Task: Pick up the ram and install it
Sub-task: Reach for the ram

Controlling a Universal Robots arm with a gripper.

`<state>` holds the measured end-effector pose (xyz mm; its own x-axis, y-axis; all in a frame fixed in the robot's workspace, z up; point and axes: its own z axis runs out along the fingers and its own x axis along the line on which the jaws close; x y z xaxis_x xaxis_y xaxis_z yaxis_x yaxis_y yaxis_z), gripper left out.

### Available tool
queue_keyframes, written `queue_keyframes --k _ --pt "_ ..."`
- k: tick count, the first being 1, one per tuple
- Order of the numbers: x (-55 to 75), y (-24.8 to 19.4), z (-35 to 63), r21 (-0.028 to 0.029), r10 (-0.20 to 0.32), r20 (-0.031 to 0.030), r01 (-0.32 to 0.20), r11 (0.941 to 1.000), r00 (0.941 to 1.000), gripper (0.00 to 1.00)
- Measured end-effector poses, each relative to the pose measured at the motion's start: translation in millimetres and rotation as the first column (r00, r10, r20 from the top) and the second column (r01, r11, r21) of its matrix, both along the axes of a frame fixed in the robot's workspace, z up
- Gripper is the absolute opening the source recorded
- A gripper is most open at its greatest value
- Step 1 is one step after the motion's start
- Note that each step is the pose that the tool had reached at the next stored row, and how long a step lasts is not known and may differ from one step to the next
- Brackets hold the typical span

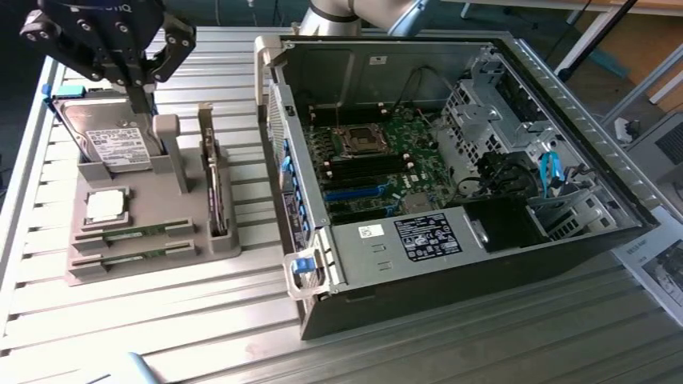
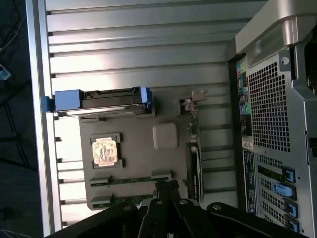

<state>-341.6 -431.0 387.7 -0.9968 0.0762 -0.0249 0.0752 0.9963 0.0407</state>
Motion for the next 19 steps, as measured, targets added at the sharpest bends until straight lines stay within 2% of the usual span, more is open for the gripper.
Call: queue_keyframes --k 2,3,4,7,8,9,11,13,14,16,17,19 --pt "0.1 -6.6 0.1 -0.0003 0.0 -0.0002 0.0 1.0 1.0 0.1" --pt "0.0 -14.3 0.0 -0.0004 0.0 0.0 0.0 1.0 1.0 0.1" --pt "0.0 -19.1 0.1 -0.0008 0.0 -0.0002 0.0 1.0 1.0 0.1" --pt "0.0 -29.1 0.0 -0.001 0.0 0.0 0.0 1.0 1.0 0.1" --pt "0.1 -35.6 0.1 -0.0014 0.0 -0.0001 0.0 1.0 1.0 0.1" --pt "0.0 -40.1 0.0 -0.0015 0.0 -0.0001 0.0 1.0 1.0 0.1" --pt "0.0 -46.1 0.0 -0.0018 0.0 -0.0001 0.0 1.0 1.0 0.1" --pt "0.1 -56.1 0.0 -0.0021 0.0 -0.0001 0.0 1.0 1.0 0.1" --pt "0.0 -63.8 0.0 -0.0023 0.0 -0.0001 0.0 1.0 1.0 0.1" --pt "0.0 -71.1 0.0 -0.0026 0.0 -0.0002 0.0 1.0 1.0 0.1" --pt "0.0 -76.9 0.0 -0.0028 0.0 -0.0001 0.0 1.0 1.0 0.1" --pt "0.0 -85.5 0.0 -0.0032 0.0 -0.0002 0.0 1.0 1.0 0.1"
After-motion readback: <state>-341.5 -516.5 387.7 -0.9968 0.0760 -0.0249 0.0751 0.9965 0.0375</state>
